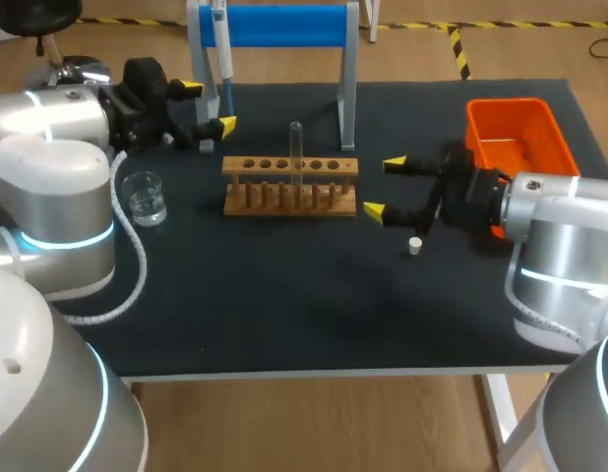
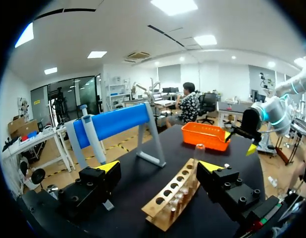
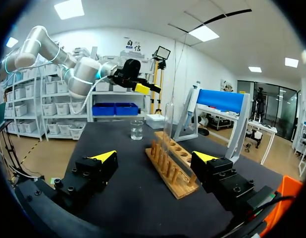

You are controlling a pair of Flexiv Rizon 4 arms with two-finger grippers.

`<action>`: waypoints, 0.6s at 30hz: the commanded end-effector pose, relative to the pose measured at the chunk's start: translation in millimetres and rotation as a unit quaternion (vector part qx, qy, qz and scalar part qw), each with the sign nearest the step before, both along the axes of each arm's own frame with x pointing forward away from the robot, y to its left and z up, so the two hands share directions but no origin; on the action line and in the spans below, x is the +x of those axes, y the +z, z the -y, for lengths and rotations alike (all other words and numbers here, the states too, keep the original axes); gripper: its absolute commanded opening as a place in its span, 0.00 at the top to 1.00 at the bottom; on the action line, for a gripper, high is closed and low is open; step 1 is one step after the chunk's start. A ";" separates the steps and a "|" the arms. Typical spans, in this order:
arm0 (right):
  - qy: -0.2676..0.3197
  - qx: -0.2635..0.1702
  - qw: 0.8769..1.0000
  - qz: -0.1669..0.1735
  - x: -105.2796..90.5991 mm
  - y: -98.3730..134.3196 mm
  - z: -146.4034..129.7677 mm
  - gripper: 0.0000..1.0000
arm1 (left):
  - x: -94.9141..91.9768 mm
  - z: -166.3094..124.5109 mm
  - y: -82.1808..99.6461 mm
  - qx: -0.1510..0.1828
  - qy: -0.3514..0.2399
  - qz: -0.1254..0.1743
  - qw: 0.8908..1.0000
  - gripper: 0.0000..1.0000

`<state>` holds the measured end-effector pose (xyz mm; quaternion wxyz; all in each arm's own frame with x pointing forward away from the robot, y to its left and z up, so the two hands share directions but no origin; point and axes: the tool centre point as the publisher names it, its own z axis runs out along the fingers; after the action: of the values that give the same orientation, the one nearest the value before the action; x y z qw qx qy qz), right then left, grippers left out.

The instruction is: Invert the test tube, pick up the pipette, mount the tip to pipette, aspirate from beaker and dispense into the tube, eject the tip, return the pipette, and cap with the stopper.

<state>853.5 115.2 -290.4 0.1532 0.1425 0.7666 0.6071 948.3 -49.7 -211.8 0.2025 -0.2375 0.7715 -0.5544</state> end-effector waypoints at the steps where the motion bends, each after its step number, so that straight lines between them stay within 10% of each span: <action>1: -0.001 0.000 1.000 0.000 -1.0 0.0 0.3 0.00 | -10.0 -1.8 -9.0 -0.022 -0.018 0.017 0.999 0.00; 18: -0.001 0.000 1.000 0.000 -1.0 0.0 0.3 0.00 | -40.7 16.1 -37.8 -0.026 -0.034 -0.015 0.999 0.00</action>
<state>853.4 115.3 -290.2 0.1534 0.1428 0.7665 0.6070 912.6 -61.1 -247.5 0.1613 -0.2208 0.7666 -0.5810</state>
